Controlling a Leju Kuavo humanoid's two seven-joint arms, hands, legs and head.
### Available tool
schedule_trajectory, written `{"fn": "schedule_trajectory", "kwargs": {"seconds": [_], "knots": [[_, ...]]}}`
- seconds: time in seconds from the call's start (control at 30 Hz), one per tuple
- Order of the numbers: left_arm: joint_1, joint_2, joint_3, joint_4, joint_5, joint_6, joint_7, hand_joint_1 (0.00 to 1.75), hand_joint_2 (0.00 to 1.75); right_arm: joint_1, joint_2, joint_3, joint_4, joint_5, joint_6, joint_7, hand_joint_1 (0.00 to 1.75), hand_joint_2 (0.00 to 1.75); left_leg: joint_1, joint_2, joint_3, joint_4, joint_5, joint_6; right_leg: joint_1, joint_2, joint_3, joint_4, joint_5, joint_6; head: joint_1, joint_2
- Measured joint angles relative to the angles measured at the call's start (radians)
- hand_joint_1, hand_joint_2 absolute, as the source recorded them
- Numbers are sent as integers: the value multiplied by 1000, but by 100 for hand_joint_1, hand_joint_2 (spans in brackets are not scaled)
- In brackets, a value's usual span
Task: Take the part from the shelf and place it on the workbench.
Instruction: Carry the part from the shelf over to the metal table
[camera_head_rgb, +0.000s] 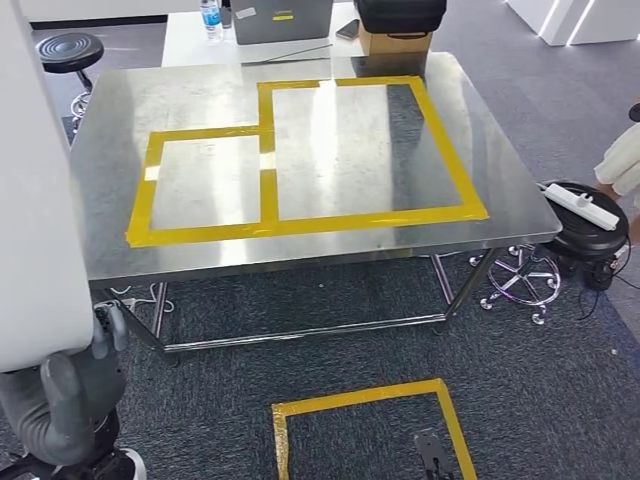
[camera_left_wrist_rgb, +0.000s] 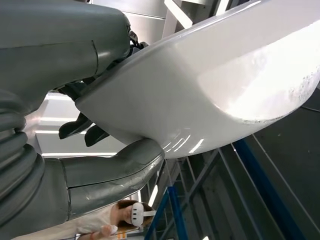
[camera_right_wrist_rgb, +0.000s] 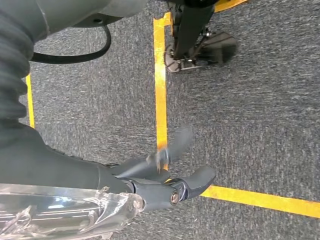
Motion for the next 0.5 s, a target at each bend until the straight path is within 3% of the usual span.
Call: {"fn": "schedule_trajectory", "kwargs": {"seconds": [0.07, 0.1, 0.13, 0.2, 0.23, 0.3, 0.4, 0.43, 0.5], "knots": [[0, 0, 0, 0, -9, 1, 0, 175, 175, 2, 0, 0, 0, 0, 0, 0, 0, 175, -2, -1, 2, 0, -6, 5, 1, 0, -64, 117, -38, 3, 2, 0], [0, 0, 0, 0, -14, 2, -1, 175, 175, 2, -1, 0, 0, 0, 0, 0, 0, 175, -4, -2, 5, 0, -10, 6, 2, 0, -76, 132, -30, 3, 2, 0], [0, 0, 0, 0, -19, 2, -2, 175, 175, 3, -1, 0, 0, 0, 0, 0, 0, 175, -5, -3, 10, 1, -15, 7, 2, 0, -68, 106, -2, 2, 2, 0], [0, 0, -1, 0, -30, 2, -2, 175, 175, 3, -1, 0, 0, 0, 0, 0, 0, 175, -5, -4, 23, 2, -24, 3, 2, 0, -7, -23, 72, -2, 2, 0], [-1, 1, -3, 0, -36, 2, -1, 175, 175, 2, -1, 0, 0, 0, 0, 0, 0, 175, -7, -4, 27, 6, -28, -1, 3, 1, 24, -84, 94, -6, 2, 0], [-2, 2, -8, 2, -42, 2, 0, 175, 175, 1, -2, 0, 0, 1, 0, 0, 0, 175, -10, -4, 29, 12, -31, -9, 5, 2, 52, -138, 102, -15, 1, 0], [-4, 2, -12, 4, -38, 2, 0, 175, 175, 1, -2, 0, 1, 2, 0, 0, 0, 175, -10, -4, 25, 16, -38, -23, 4, 3, 56, -145, 101, -30, 0, 0], [-4, 2, -12, 4, -35, 2, -1, 175, 175, 1, -2, 1, 1, 3, 0, -1, 0, 175, -9, -4, 17, 35, -52, -29, 1, 3, 58, -148, 101, -35, -2, 0], [-5, 3, -12, 4, -27, 1, -3, 175, 175, 0, -2, 1, 1, 4, 0, -1, 0, 175, -5, -2, -36, 137, -104, -43, -4, 2, 61, -151, 100, -42, -7, 0]]}}
